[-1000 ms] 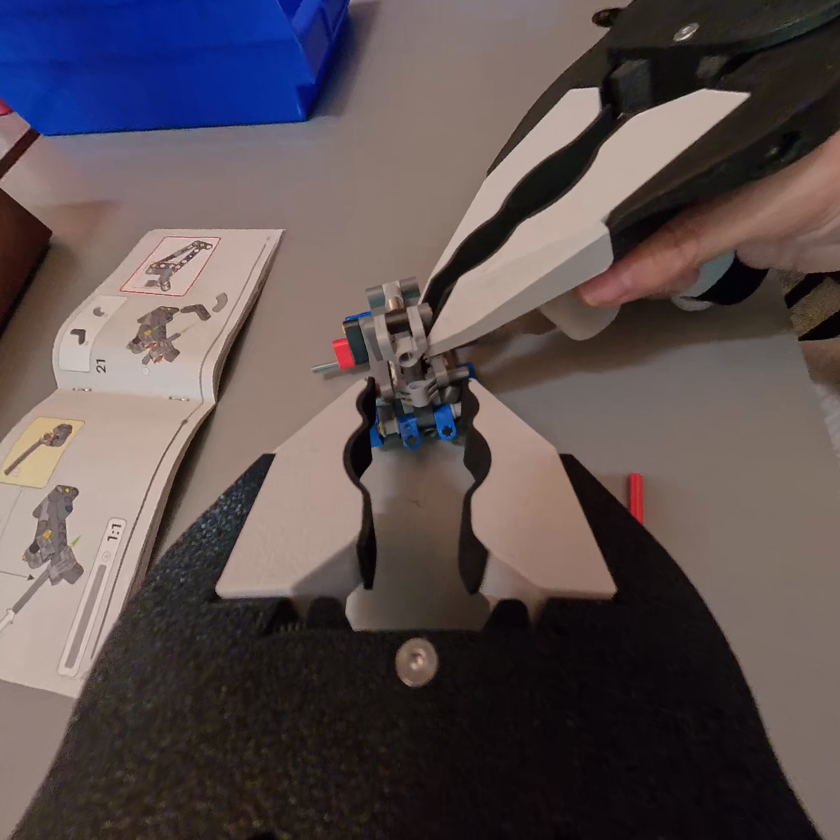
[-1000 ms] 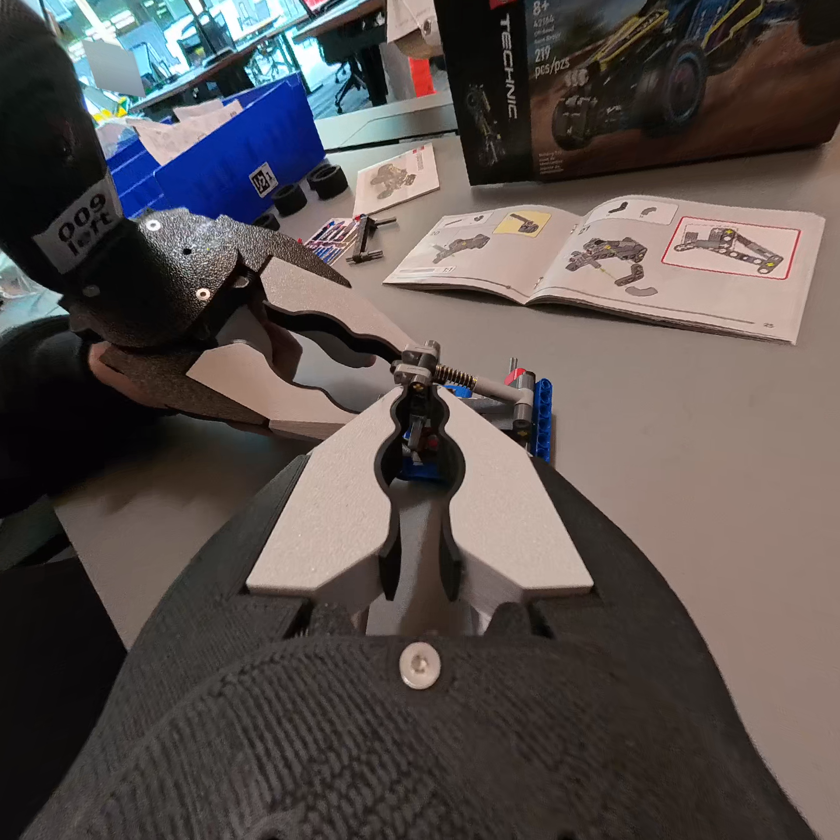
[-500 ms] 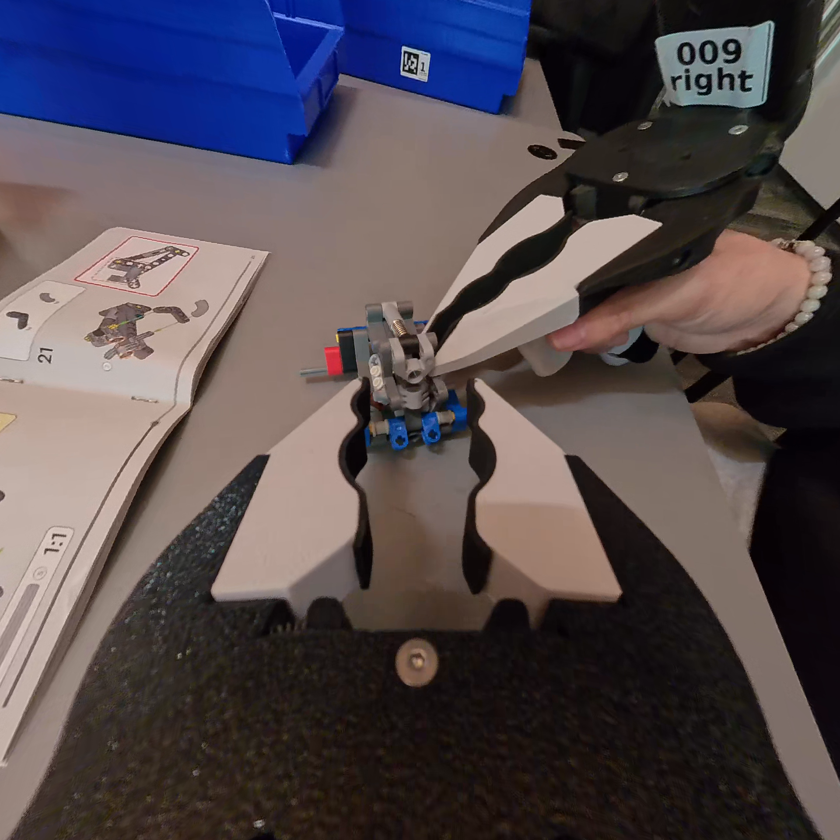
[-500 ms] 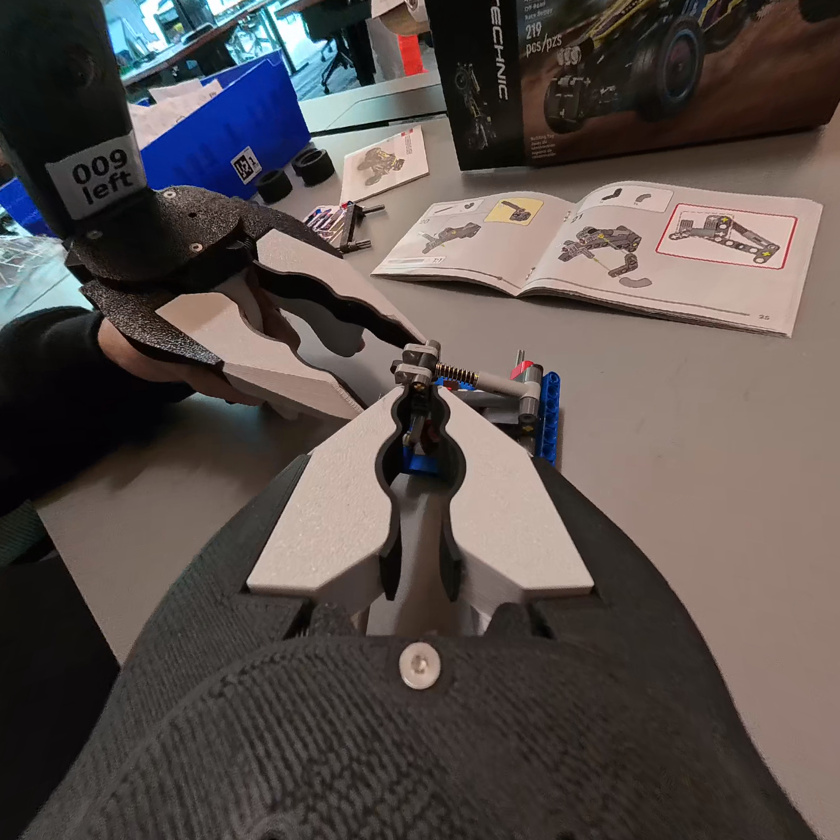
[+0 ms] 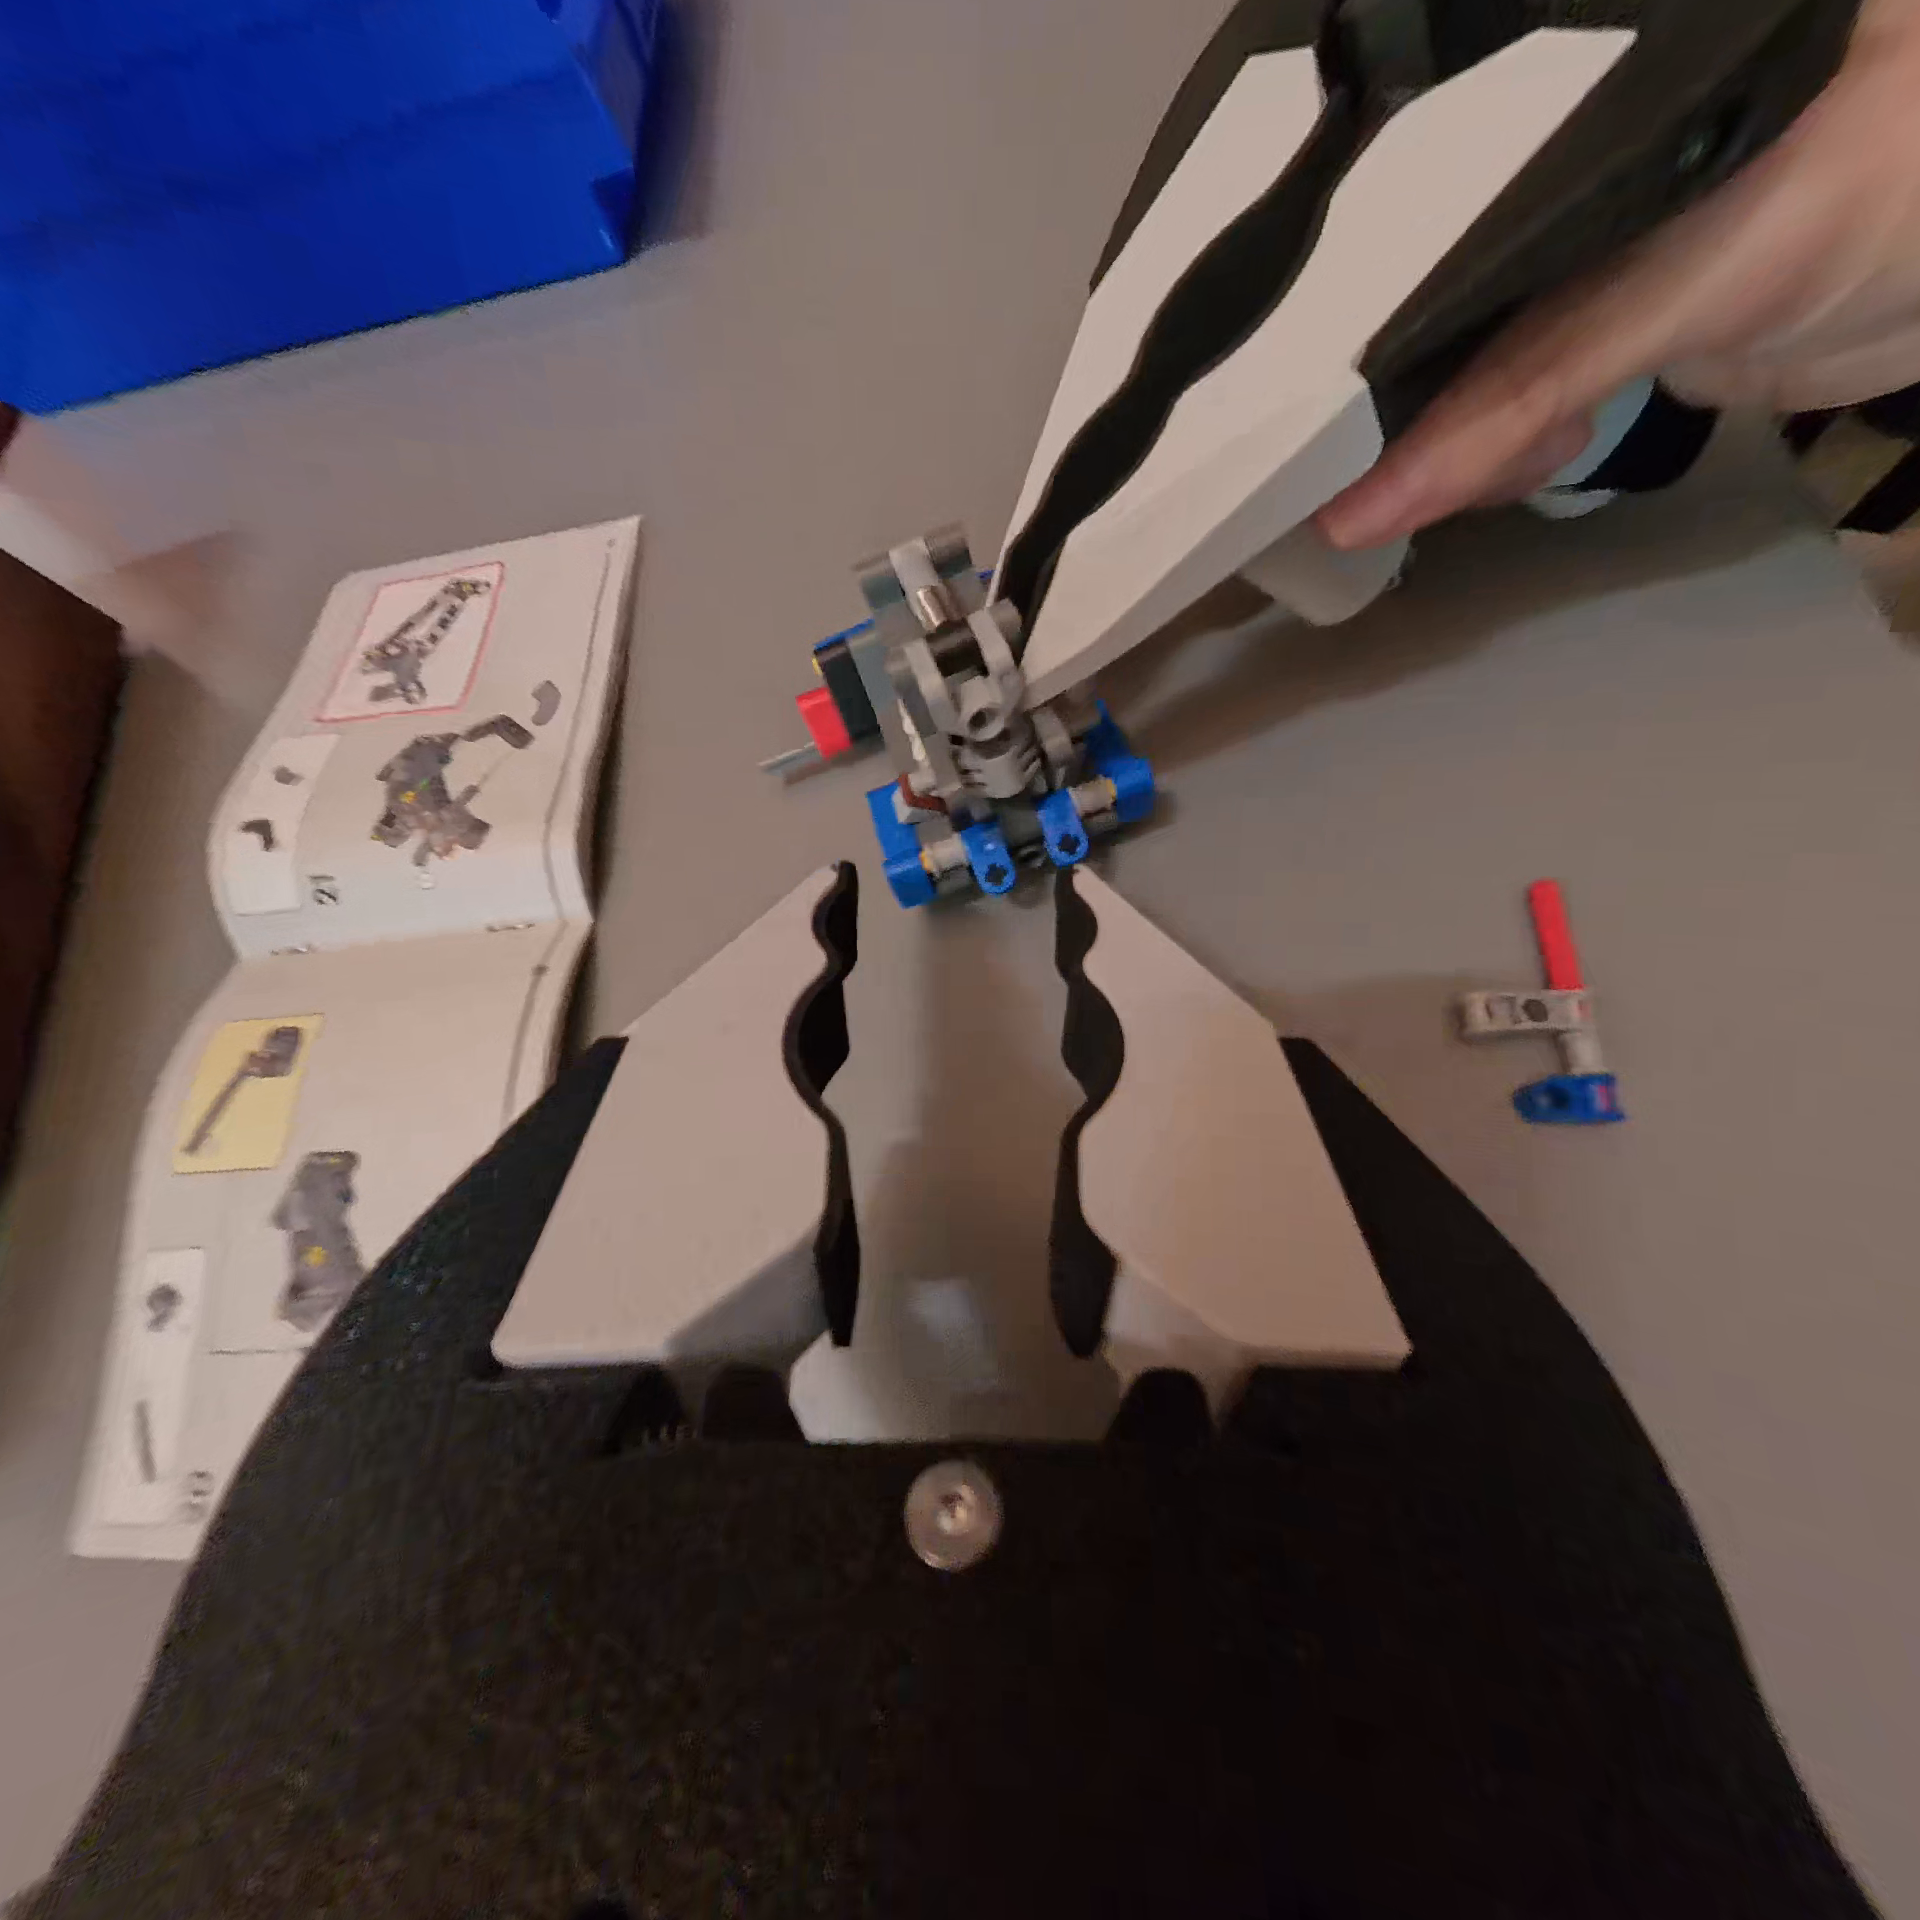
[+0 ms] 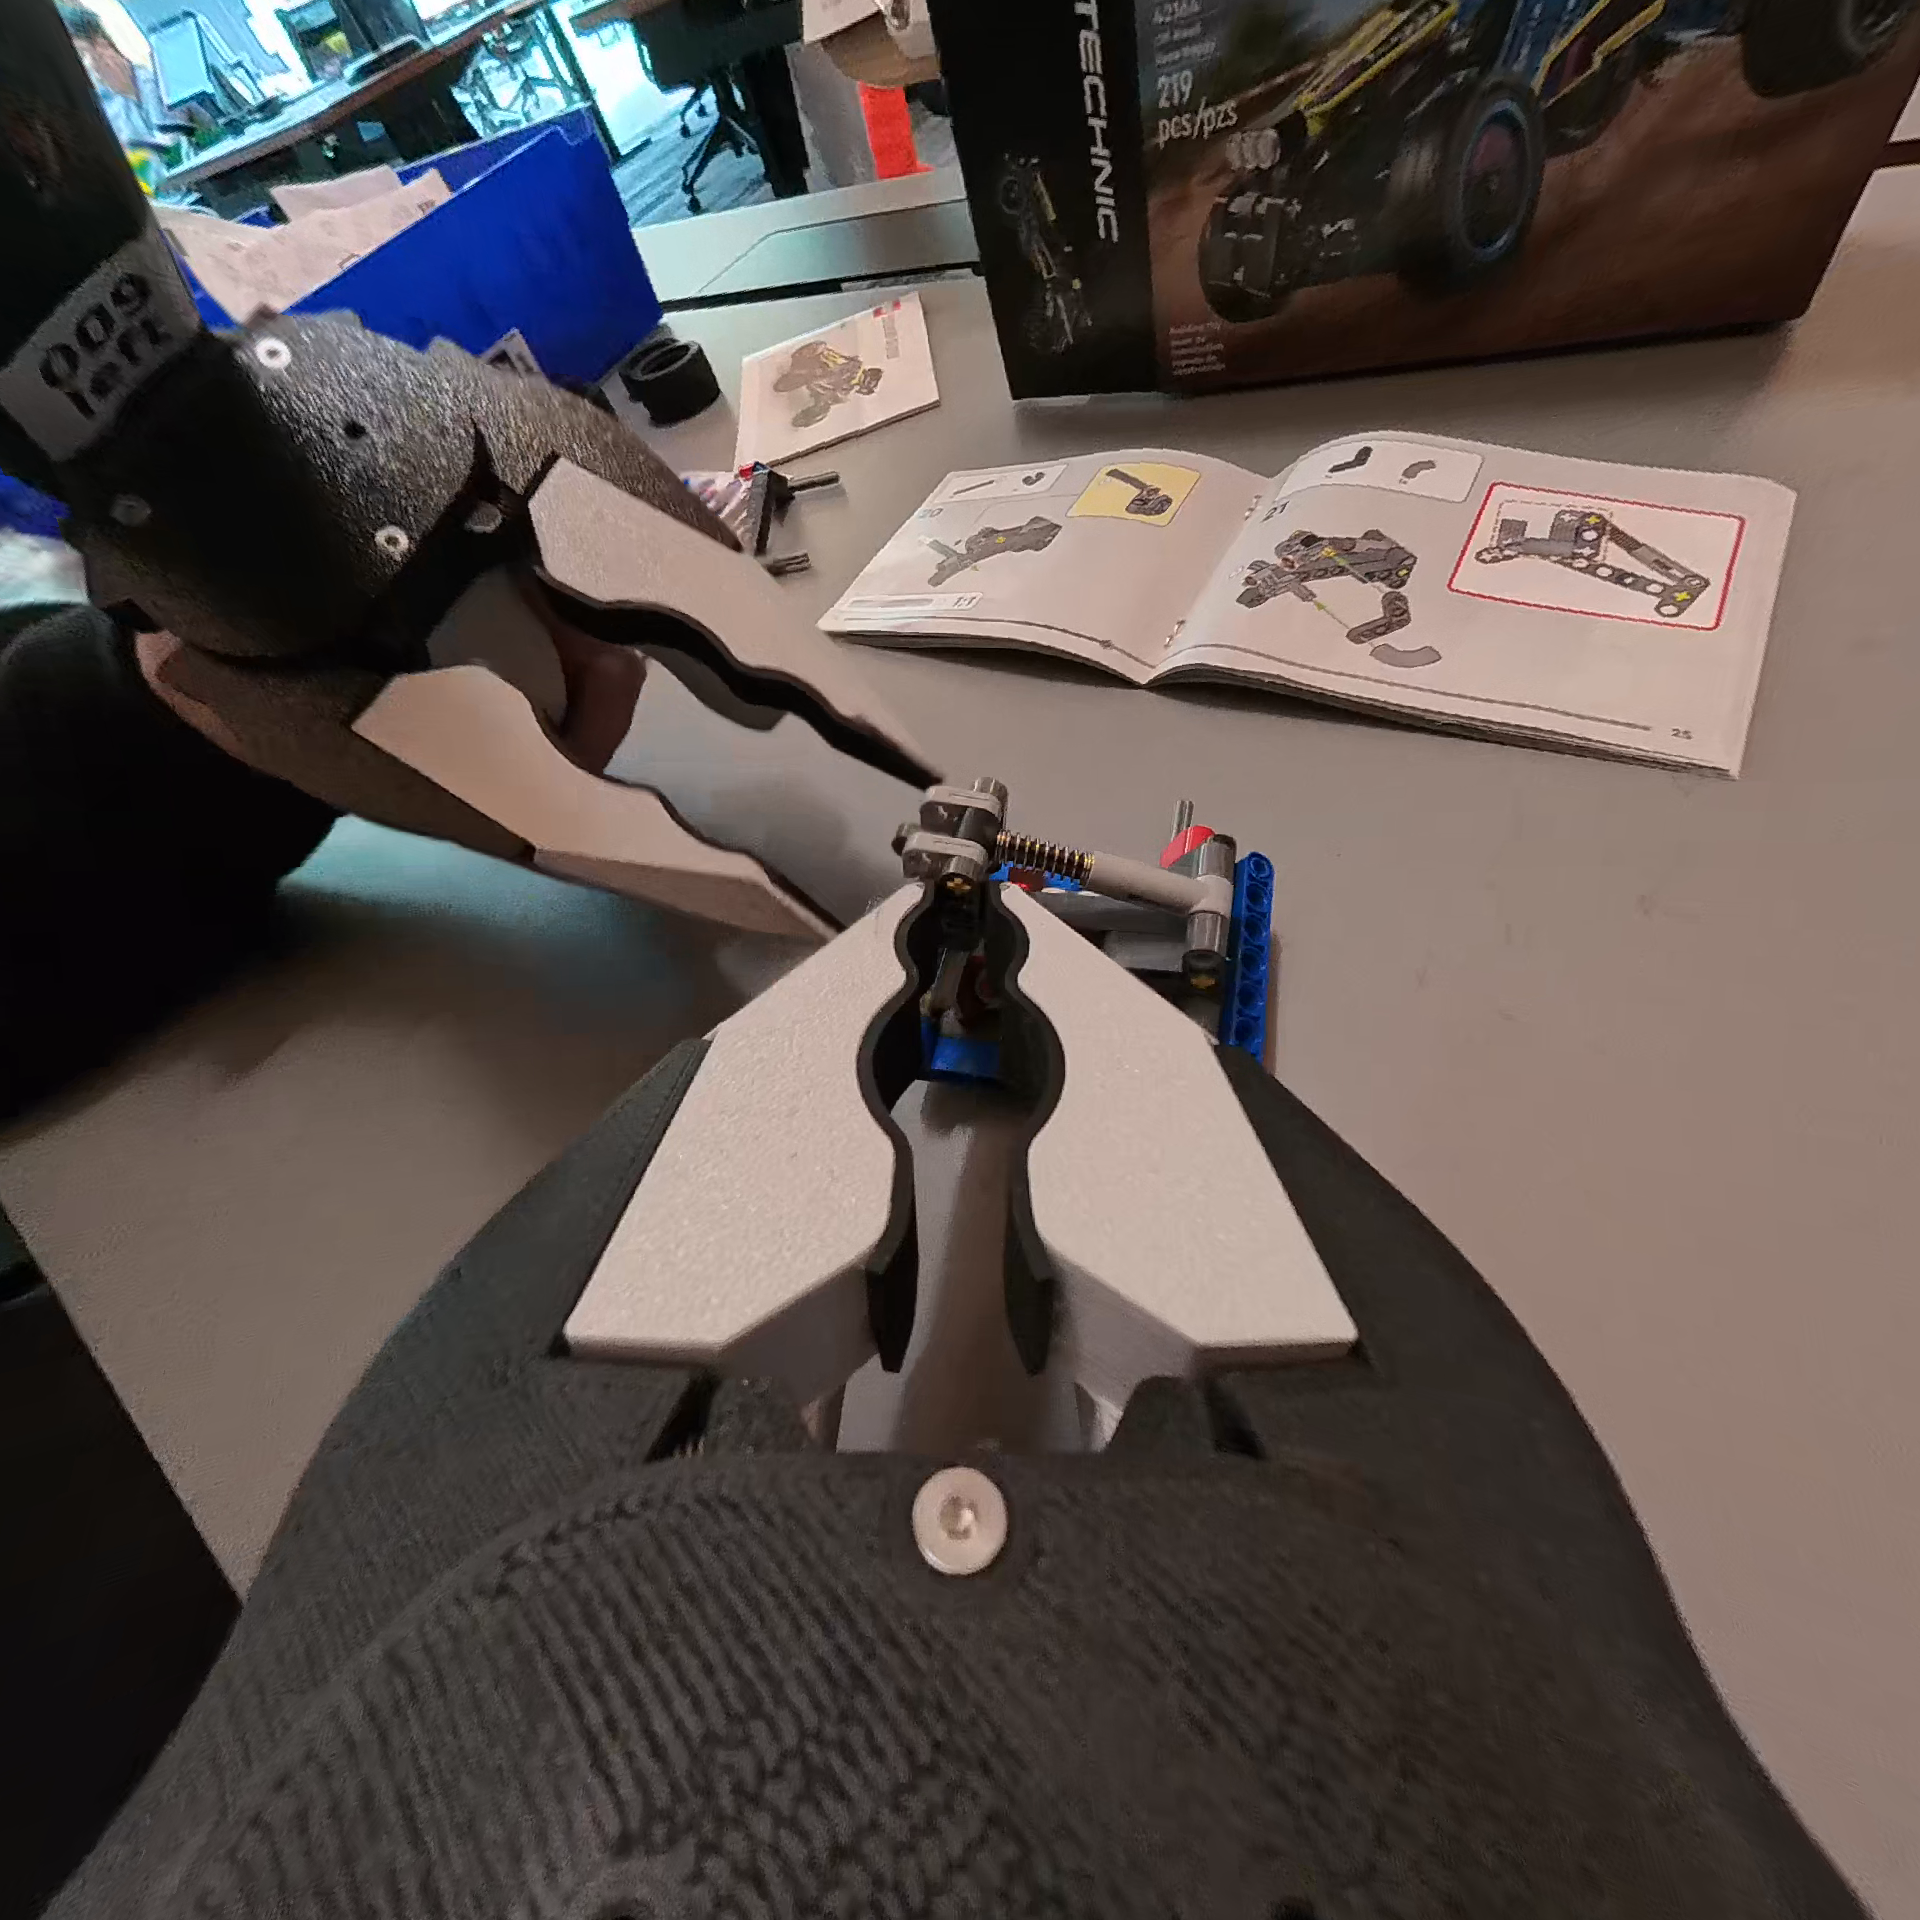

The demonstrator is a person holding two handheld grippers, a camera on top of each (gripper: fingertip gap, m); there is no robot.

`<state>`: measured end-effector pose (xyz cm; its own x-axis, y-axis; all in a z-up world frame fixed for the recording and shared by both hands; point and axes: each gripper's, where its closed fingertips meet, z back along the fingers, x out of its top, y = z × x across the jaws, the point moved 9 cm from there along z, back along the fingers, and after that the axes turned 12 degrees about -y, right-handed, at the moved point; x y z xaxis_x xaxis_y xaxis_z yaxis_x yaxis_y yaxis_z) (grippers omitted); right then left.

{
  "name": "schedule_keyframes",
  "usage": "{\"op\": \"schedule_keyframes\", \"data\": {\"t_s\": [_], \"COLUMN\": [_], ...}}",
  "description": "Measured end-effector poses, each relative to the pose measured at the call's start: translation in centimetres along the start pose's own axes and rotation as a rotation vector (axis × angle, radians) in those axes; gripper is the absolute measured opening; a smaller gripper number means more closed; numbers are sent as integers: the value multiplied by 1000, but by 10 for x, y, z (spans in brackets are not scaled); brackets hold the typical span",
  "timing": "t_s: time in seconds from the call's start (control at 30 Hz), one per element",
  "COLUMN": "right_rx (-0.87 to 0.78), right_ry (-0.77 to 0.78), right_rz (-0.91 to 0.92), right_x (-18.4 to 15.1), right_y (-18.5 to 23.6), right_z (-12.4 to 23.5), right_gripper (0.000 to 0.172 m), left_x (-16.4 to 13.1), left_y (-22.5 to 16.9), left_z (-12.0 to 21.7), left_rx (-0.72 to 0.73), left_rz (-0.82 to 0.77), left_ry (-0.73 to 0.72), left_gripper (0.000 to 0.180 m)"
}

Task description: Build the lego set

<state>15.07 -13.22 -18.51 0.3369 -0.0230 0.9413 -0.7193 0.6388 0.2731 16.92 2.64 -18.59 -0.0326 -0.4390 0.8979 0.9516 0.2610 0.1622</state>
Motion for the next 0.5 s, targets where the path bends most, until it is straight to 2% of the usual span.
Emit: {"op": "schedule_keyframes", "data": {"t_s": [0.23, 0.37, 0.5], "right_rx": [-44, -76, -103], "right_ry": [-9, -4, -41], "right_rz": [36, 85, 113], "right_x": [0, 0, 2], "right_y": [1, 4, 6], "right_z": [1, 0, 1], "right_gripper": [4, 4, 4], "left_x": [16, 16, 9], "left_y": [31, 38, 43], "left_z": [2, -12, -22], "left_rx": [-166, -289, -375], "left_rz": [81, 134, 103], "left_ry": [-86, -78, -50], "left_gripper": [23, 22, 23]}}
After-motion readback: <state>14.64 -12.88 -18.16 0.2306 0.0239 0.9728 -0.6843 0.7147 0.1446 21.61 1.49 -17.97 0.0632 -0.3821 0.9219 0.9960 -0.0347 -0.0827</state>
